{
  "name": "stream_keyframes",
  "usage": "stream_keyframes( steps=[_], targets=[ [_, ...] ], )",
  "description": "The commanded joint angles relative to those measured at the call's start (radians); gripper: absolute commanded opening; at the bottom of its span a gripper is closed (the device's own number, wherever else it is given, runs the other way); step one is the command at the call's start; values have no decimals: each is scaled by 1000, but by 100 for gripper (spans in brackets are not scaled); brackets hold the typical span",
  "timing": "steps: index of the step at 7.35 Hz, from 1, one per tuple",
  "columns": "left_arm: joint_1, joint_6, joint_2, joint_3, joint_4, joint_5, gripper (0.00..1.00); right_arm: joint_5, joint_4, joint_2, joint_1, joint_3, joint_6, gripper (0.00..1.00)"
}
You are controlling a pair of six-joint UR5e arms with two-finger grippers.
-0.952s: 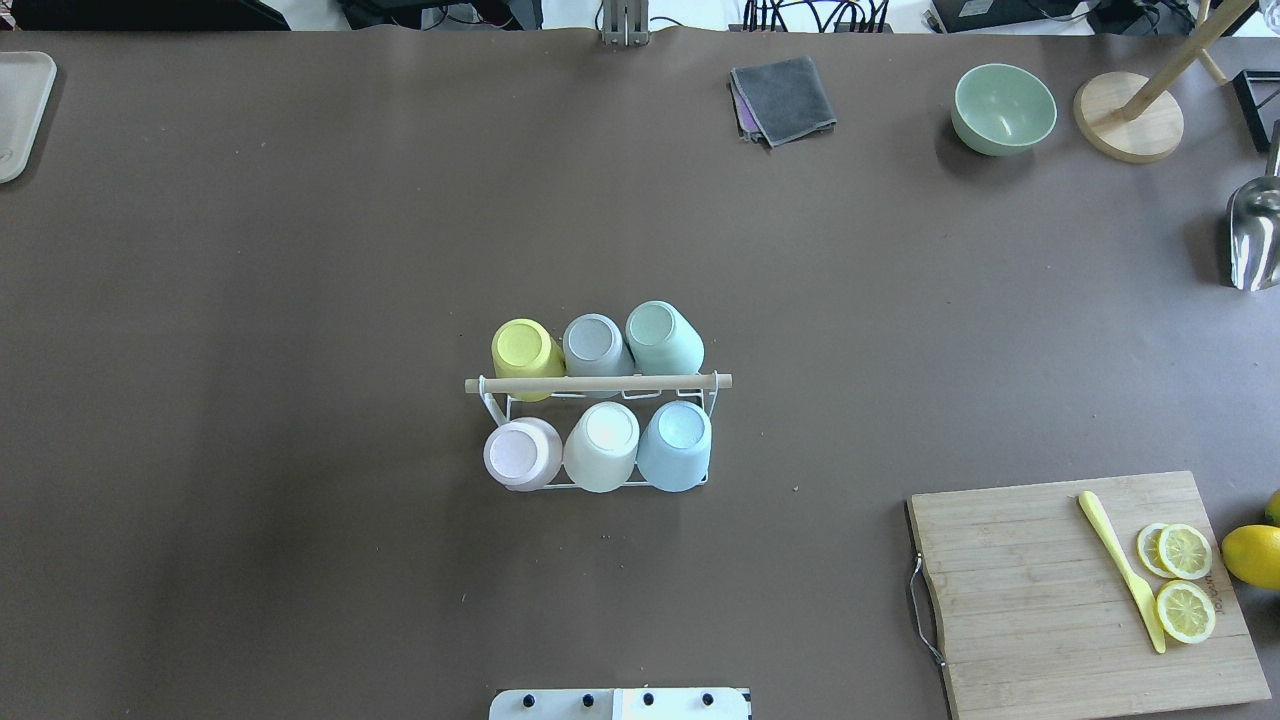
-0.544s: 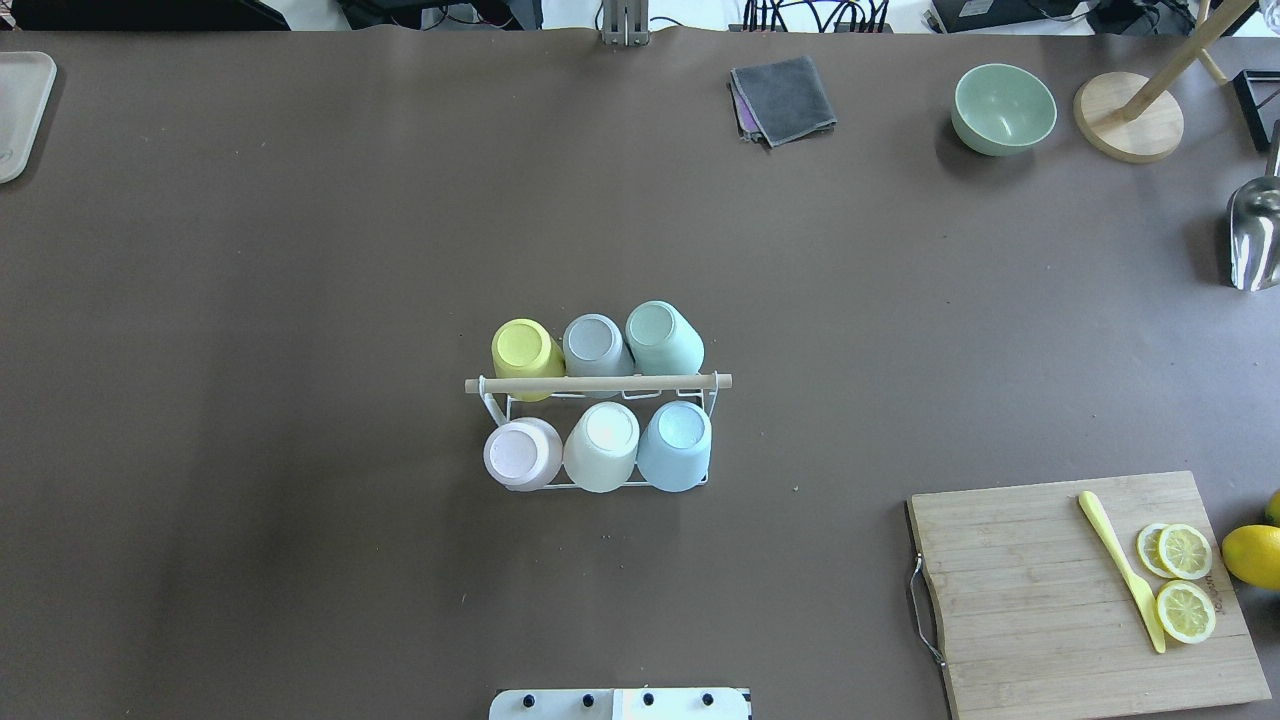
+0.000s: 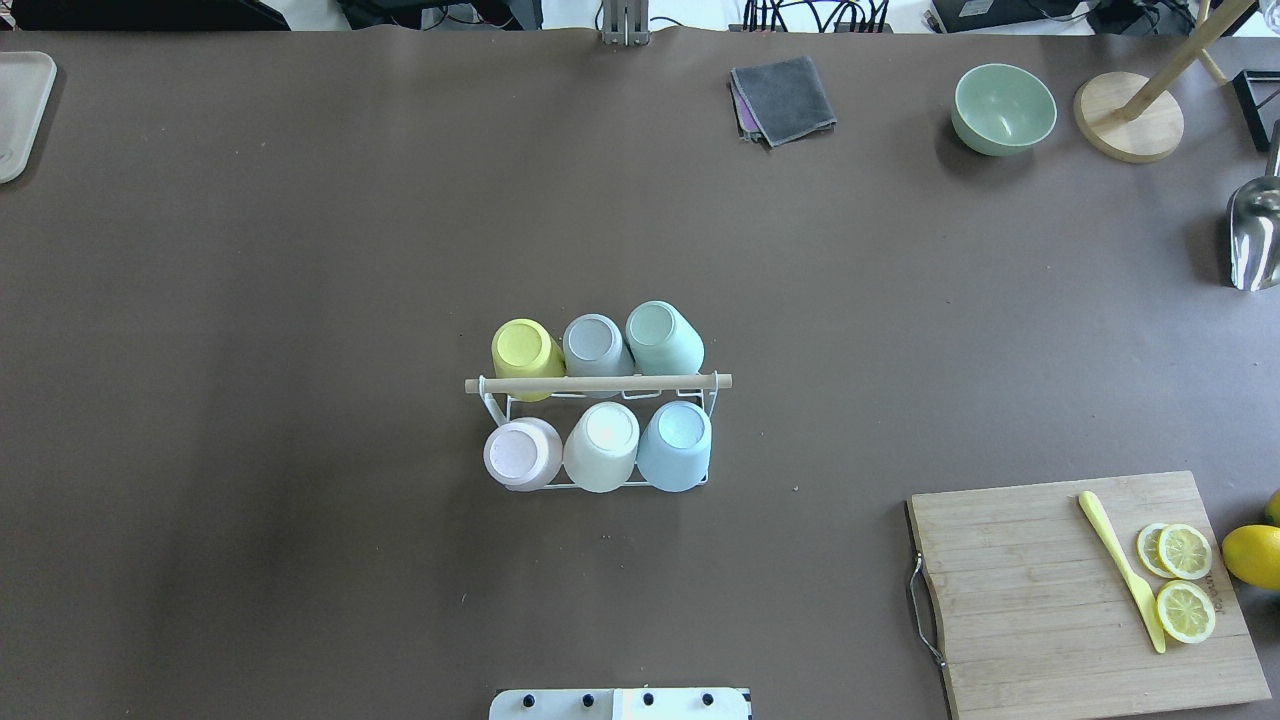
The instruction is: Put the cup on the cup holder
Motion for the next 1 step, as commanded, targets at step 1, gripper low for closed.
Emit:
stream_keyframes(
  steps=[1],
  targets=[
    [0, 0, 0, -1, 0, 0, 99, 0, 0, 0, 0, 0, 0, 100]
  ],
)
